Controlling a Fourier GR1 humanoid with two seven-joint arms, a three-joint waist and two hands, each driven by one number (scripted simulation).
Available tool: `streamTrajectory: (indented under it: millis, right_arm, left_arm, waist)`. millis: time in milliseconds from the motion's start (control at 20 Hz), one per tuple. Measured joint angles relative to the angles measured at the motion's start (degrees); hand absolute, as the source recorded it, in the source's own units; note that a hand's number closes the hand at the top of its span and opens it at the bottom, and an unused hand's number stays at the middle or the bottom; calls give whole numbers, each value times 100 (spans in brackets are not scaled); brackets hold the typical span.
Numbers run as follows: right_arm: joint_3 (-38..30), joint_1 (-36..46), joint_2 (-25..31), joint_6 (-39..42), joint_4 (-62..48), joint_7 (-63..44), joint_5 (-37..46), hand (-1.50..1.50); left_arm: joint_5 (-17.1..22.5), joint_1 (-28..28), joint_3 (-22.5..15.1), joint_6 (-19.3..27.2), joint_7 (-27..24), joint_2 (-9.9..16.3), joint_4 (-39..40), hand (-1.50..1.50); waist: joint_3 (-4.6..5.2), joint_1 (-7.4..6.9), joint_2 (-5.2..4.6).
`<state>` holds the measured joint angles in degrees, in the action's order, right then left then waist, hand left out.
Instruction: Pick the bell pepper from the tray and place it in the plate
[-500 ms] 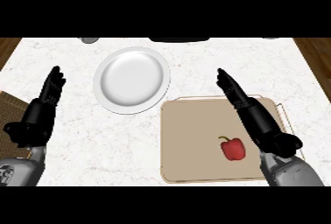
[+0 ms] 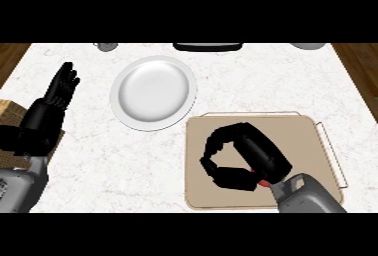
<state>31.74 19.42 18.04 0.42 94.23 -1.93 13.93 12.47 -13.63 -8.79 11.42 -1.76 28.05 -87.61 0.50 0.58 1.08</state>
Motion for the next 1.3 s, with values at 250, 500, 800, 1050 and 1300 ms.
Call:
streamTrajectory:
  millis: [250,500,800,1050,1300]
  right_arm:
    - [416,-1029,-794,-1411,-425,608,606,-150]
    - [266,-1763,-1017,-1916,-567,2035,188,-150]
    - [16,-1956,-509,-1921,619,1466,606,-150]
    - [-142,-1862,342,-1343,1379,-86,1372,-150]
    - [-128,-1730,1110,-244,1862,-1652,1884,-150]
  left_arm:
    - [181,-67,67,-191,170,21,-118,0]
    - [264,-174,217,-360,319,55,-134,0]
    - [258,19,382,-517,465,65,-392,0]
    - [200,9,405,-501,526,58,-372,0]
    - [166,-85,423,-501,530,27,-317,0]
  waist:
    - [-46,-9,-80]
    - [-55,-24,-103]
    - [-48,-19,-88]
    - [-29,44,-61]
    - [-18,60,-70]
